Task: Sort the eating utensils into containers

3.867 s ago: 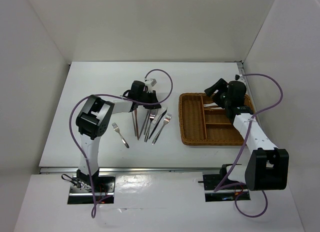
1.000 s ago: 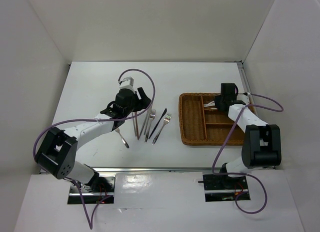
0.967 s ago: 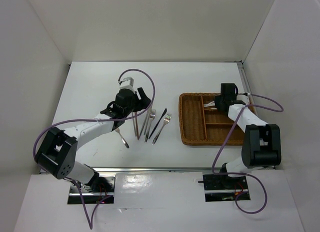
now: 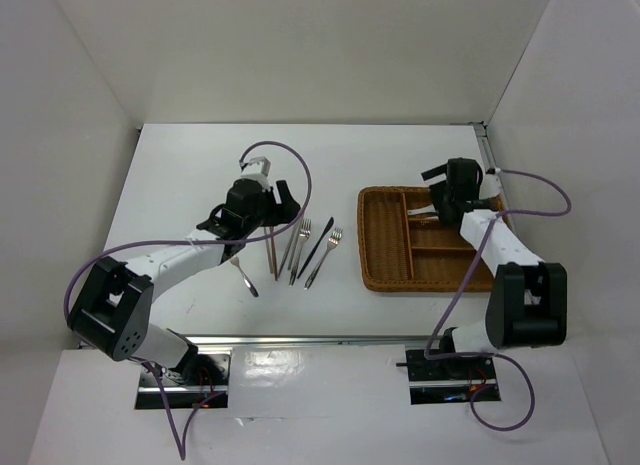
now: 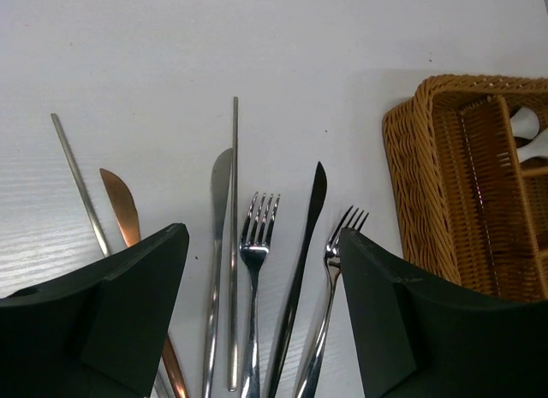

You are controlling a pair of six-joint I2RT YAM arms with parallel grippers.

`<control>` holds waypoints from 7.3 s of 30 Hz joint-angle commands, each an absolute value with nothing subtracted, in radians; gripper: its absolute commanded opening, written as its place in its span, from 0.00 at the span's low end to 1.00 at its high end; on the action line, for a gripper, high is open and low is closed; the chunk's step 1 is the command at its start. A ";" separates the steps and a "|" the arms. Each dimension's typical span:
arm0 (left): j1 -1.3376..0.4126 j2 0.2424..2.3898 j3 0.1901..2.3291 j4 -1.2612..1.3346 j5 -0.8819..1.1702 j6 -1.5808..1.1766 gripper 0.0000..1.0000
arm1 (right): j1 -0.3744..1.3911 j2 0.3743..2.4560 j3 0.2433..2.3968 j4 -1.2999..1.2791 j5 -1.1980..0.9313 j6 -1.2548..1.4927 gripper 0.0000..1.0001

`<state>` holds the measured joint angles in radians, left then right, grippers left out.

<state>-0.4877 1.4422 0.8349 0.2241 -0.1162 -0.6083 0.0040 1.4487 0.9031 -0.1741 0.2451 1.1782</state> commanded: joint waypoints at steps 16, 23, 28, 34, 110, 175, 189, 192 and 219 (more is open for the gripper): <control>-0.414 1.454 0.701 0.359 0.156 -0.517 0.80 | 0.003 1.194 0.790 0.195 -0.428 0.497 1.00; -0.321 1.433 0.609 0.431 0.264 -0.574 0.77 | 0.003 1.184 0.759 0.245 -0.486 0.476 1.00; -0.288 1.375 0.549 0.454 0.239 -0.598 0.79 | 0.003 1.193 0.750 0.233 -0.486 0.465 1.00; -0.278 1.355 0.549 0.428 0.223 -0.598 0.76 | 0.003 1.213 0.739 0.242 -0.486 0.465 1.00; 0.101 1.526 0.422 0.472 0.419 -0.834 0.31 | 0.003 1.278 0.749 0.301 -0.580 0.474 1.00; -0.249 1.247 0.693 0.426 0.509 -0.729 0.06 | 0.667 1.720 1.048 0.285 -0.707 0.222 0.54; -0.281 1.152 0.759 0.181 0.246 -0.637 0.70 | 0.628 1.514 1.068 0.054 -0.082 0.444 0.00; -0.281 1.118 0.759 0.157 0.175 -0.626 0.83 | 0.549 1.442 1.068 -0.050 0.091 0.570 0.00; -0.281 1.224 0.687 0.218 0.201 -0.660 0.87 | 0.003 1.315 0.804 -0.537 0.511 1.549 0.00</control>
<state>-0.2779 1.2198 0.6968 0.1631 0.1875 -0.6590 0.0040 1.3098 0.8078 -0.4992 0.4412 1.4532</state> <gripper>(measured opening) 0.867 0.122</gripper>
